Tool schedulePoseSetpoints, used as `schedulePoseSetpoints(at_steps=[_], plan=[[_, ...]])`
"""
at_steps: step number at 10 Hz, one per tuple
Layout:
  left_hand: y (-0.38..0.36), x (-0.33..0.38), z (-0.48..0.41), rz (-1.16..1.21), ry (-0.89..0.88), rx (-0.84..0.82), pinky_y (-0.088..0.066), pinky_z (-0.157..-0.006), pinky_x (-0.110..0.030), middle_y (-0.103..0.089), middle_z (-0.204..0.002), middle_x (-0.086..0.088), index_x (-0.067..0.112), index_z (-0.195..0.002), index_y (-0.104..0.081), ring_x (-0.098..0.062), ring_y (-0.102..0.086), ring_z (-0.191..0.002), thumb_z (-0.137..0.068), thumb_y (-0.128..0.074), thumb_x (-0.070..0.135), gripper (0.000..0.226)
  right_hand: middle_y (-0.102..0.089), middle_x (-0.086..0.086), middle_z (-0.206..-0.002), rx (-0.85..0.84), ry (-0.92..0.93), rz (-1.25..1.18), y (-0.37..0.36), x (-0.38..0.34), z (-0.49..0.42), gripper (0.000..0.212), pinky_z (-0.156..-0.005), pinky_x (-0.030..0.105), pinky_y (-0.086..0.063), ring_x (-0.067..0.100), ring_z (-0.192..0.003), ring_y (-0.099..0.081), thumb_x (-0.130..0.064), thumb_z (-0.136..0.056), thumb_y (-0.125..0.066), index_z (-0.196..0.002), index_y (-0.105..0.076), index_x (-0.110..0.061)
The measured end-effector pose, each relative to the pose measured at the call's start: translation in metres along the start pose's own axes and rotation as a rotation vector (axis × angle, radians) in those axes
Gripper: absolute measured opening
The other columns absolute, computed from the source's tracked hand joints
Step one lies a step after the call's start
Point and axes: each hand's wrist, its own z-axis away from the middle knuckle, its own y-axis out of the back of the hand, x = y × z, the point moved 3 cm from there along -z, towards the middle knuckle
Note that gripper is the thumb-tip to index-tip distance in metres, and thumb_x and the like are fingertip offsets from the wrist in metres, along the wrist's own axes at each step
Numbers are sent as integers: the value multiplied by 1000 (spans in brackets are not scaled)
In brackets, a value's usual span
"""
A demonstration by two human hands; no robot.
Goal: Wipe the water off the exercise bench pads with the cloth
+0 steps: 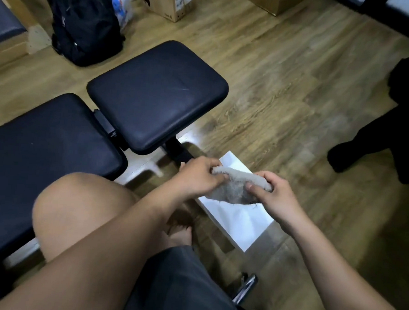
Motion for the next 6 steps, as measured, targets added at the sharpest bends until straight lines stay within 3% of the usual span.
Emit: schedulePoseSetpoints(at_steps=[1,2,3,4,5,6], plan=[[-6,2,-15,118,24,74,-49,-70,-23,-66,-83,4,25,-95,-66,-16,-62,-82,-87,-66,40,16,-64,6,-75,44,-61,-141,6,11,-5,6,-54,33,-51,16,-61,-60,-12,-86,-70,-89,-66,-9],[-13,-9,-34,30,108,127,-50,-89,-31,-67,-103,6,26,-125,-56,-19,-61,-102,-92,-59,43,37,-65,9,-86,106,-290,-252,6,58,-23,16,-58,33,-52,18,-65,-62,-20,-87,-70,-98,-63,-11],[-14,-18,-39,-100,181,69,-48,-96,-40,-63,-122,-2,22,-137,-47,-26,-58,-113,-94,-55,46,50,-63,8,-106,176,-555,-203,9,100,-31,42,-73,38,-54,21,-89,-64,-35,-83,-73,-117,-55,-18],[0,-16,-36,-49,204,36,-45,-87,-30,-60,-126,-3,19,-135,-50,-24,-57,-113,-95,-54,47,50,-58,7,-124,285,-645,-67,15,125,-22,67,-90,43,-51,24,-109,-57,-40,-79,-75,-135,-46,-18],[25,-2,-27,79,104,96,-43,-83,-26,-64,-117,2,20,-125,-58,-18,-60,-106,-94,-56,46,41,-61,7,-122,309,-570,-85,10,112,-22,62,-94,44,-51,22,-106,-59,-35,-80,-76,-133,-50,-17],[78,13,-1,515,17,168,-48,-82,-28,-71,-100,-1,12,-104,-66,-17,-68,-94,-97,-55,40,31,-65,5,-118,158,-346,-184,3,40,-46,45,-85,39,-52,21,-106,-63,-33,-82,-74,-122,-58,-20]])
